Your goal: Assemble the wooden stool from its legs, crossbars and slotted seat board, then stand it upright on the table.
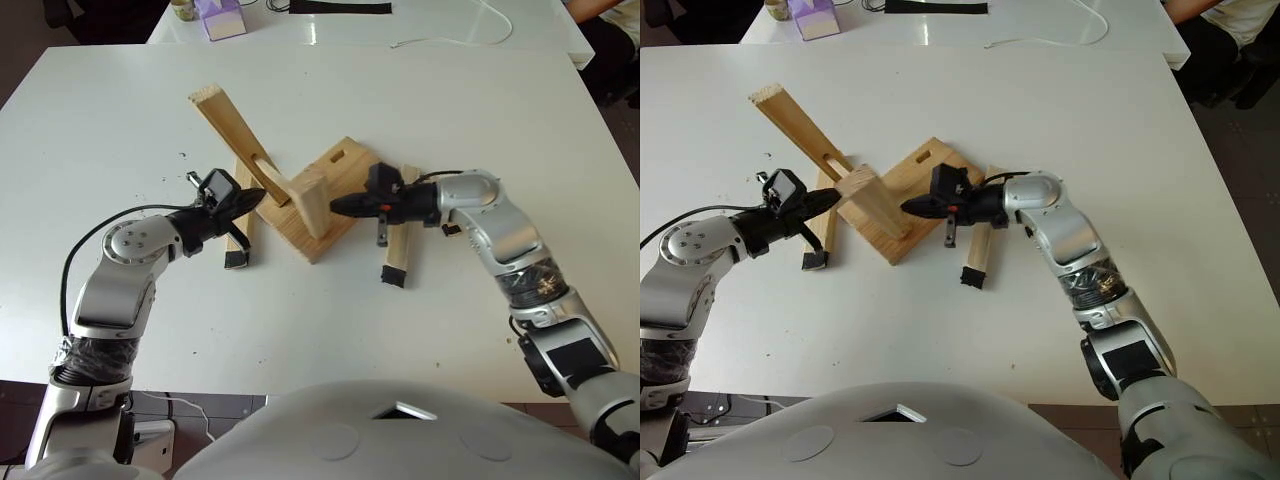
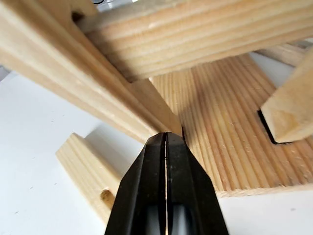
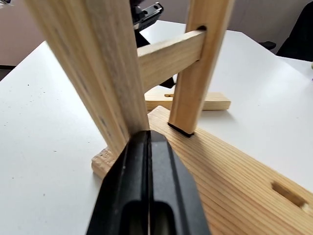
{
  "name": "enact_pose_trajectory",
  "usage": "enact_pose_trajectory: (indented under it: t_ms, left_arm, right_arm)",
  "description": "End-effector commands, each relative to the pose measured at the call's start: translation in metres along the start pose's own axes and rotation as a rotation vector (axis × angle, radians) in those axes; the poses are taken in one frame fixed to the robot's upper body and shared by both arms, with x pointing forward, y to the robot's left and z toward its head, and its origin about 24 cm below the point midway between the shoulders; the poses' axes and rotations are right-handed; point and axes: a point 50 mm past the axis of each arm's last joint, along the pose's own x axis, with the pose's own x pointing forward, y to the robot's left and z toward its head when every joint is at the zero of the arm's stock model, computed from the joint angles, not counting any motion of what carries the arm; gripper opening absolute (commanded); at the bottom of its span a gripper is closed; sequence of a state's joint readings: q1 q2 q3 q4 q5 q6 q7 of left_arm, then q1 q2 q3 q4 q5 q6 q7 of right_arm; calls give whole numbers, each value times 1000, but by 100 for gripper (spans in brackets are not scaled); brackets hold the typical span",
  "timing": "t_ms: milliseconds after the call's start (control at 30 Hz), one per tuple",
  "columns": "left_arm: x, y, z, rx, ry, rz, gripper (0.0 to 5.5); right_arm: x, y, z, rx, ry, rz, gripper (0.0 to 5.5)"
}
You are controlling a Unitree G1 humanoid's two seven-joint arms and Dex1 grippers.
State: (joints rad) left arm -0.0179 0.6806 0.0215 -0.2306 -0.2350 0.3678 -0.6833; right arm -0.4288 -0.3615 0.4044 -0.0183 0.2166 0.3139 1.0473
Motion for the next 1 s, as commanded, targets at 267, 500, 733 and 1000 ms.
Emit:
enact_pose_trajectory:
  t_ms: [267, 500, 733, 1000]
  left_arm:
    - [18, 42, -2, 15, -54, 233, 0]
    - [-62, 9, -8, -284, -104, 25, 0]
    - [-65, -42, -6, -306, 37, -449, 0]
    - [-30, -93, -35, -292, 154, -442, 0]
  right_arm:
    - [-7, -6, 15, 52, -76, -125, 3]
    - [-37, -80, -20, -129, 200, -435, 3]
    - [-38, -97, -55, -61, 308, -528, 3]
    - [-13, -87, -68, -18, 362, -341, 3]
